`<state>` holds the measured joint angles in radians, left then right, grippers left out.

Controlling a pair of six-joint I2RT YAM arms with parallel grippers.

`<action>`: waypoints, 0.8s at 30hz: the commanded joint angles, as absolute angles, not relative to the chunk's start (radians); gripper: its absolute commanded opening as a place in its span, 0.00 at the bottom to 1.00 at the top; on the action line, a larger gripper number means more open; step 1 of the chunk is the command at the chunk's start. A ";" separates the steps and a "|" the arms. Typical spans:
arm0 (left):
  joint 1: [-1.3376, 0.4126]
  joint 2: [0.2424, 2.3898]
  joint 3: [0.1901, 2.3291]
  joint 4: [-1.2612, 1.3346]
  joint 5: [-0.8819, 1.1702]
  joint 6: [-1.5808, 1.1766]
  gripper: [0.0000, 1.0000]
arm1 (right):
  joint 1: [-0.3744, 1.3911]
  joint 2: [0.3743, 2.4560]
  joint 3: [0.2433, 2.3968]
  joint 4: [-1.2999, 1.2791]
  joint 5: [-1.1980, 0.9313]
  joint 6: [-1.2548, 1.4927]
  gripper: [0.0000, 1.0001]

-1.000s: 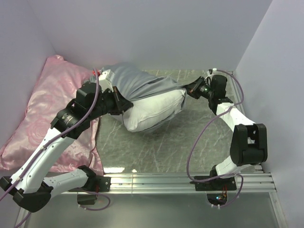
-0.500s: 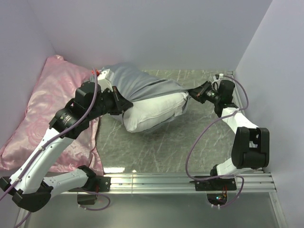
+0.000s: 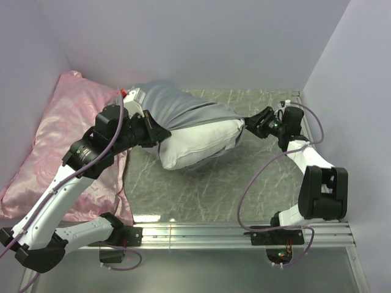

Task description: Remove the pillowcase from the pillow

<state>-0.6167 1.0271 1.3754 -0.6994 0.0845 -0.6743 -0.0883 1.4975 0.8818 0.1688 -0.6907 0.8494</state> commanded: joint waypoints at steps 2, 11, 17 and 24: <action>-0.589 0.977 1.448 -0.551 0.035 -0.690 0.00 | -0.137 1.338 0.876 0.029 -0.236 0.753 0.61; -0.591 1.051 1.417 -0.459 0.052 -0.719 0.00 | -0.129 0.994 0.894 -0.135 -0.218 0.710 0.71; -0.591 1.095 1.413 -0.397 0.075 -0.741 0.00 | -0.127 0.911 0.870 -0.164 -0.232 0.706 0.74; -0.591 1.112 1.434 -0.394 0.077 -0.747 0.00 | -0.144 1.006 0.907 -0.160 -0.274 0.703 0.71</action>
<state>-0.6037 1.1229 1.3754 -0.5125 0.1062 -0.7300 -0.1337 0.9962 0.8806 -0.1669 -0.2504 0.7155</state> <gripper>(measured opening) 0.029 0.720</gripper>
